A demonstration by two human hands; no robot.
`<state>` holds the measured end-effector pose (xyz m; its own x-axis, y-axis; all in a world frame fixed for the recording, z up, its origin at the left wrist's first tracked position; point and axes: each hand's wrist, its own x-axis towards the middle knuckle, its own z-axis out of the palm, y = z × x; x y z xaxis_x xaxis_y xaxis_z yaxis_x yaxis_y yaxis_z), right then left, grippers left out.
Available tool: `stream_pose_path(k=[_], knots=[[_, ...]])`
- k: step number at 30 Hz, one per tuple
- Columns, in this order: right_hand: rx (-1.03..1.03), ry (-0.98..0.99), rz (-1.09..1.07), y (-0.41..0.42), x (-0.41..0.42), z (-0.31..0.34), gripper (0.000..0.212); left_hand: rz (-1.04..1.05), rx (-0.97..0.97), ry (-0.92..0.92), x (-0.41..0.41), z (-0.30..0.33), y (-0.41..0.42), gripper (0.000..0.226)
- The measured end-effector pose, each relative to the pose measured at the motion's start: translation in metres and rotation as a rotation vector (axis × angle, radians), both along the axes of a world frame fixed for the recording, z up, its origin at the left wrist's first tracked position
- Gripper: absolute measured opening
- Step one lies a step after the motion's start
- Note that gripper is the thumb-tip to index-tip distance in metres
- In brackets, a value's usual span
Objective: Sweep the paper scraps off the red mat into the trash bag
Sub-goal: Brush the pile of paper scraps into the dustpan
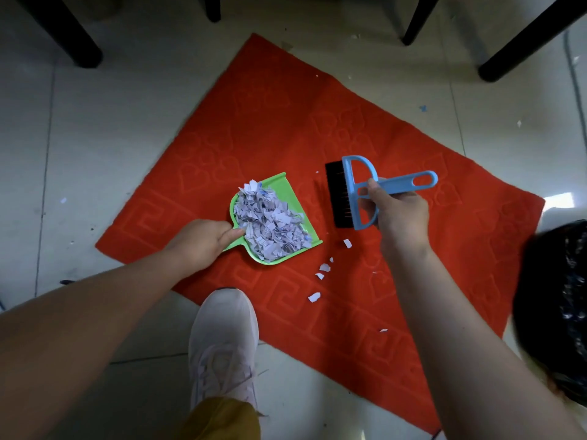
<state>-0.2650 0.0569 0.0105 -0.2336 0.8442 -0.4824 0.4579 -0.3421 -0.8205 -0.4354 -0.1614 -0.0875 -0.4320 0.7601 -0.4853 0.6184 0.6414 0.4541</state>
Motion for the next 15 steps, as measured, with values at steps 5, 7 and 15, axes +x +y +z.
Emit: stream_pose_path(k=[5,7,15], knots=[[0.189,-0.162,-0.001,-0.009,0.035,-0.014,0.017,-0.112,0.002,0.011,-0.006,0.004,-0.012,0.045],[0.250,-0.265,0.004,-0.018,0.046,-0.018,0.020,-0.161,-0.001,0.004,-0.006,0.004,-0.015,0.044],[0.297,-0.463,-0.046,-0.054,0.060,-0.030,0.037,-0.335,-0.098,0.082,-0.001,0.008,-0.006,0.047]])
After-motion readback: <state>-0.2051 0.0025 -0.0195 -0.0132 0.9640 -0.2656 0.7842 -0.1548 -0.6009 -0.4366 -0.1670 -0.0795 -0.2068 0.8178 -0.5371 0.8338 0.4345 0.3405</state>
